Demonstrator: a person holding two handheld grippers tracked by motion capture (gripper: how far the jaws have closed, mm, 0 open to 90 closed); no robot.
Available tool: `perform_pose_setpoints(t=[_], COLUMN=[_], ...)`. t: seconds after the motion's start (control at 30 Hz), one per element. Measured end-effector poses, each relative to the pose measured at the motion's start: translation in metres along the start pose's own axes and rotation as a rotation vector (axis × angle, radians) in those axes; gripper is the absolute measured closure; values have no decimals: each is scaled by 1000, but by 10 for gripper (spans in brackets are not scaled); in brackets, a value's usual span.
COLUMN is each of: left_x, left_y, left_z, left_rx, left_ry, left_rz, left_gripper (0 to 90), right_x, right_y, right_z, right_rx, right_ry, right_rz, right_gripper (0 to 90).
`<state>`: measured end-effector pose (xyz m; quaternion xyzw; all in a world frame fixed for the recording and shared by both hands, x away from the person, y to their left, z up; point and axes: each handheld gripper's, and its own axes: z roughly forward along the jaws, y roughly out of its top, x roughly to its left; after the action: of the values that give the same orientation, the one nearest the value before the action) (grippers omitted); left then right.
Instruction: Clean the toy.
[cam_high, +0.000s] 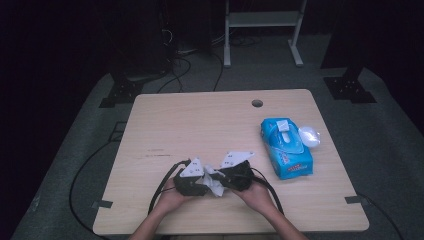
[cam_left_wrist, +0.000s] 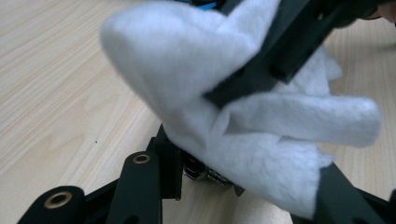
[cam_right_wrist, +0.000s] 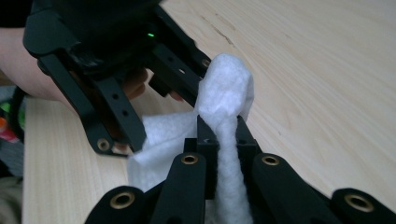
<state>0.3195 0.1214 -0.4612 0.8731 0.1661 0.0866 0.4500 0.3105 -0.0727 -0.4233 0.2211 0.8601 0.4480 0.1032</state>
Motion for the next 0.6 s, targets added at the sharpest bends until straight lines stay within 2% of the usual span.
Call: perform_pose_setpoints(t=[0.1,0.17,0.2,0.27,0.3,0.33,0.37,0.4,0.43,0.47,0.53,0.6], left_x=[0,0,0,-1,-1,-1,0,0,0,1,2,4], left_y=[0,0,0,1,1,1,1,1,1,1,0,-2], left_z=[-1,0,0,1,2,2,2,1,1,-1,-3,-6], left_rx=[6,1,-1,-3,-2,-3,1,4,4,7,12,13], left_ry=[2,2,3,7,7,5,4,4,4,8,19,24], left_rz=[12,7,7,10,10,6,7,10,10,17,26,28], left_gripper=[588,589,588,588,588,588,588,588,588,589,589,589], right_x=[-3,-13,-22,-32,-32,-28,-23,-13,-8,-7,-15,-29], right_y=[1,-4,-9,-14,-15,-14,-12,-8,-5,-3,-5,-13], right_z=[-2,-11,-16,-21,-21,-18,-14,-8,-4,-4,-9,-19], right_rx=[13,22,21,10,2,-10,-15,-22,-6,3,5,6], right_ry=[-5,-83,-118,-114,-111,-102,-64,-51,-51,-56,-63,-124], right_rz=[4,5,28,91,103,94,88,47,14,-2,23,49], right_gripper=[858,858,858,859,860,860,860,860,860,860,859,860])
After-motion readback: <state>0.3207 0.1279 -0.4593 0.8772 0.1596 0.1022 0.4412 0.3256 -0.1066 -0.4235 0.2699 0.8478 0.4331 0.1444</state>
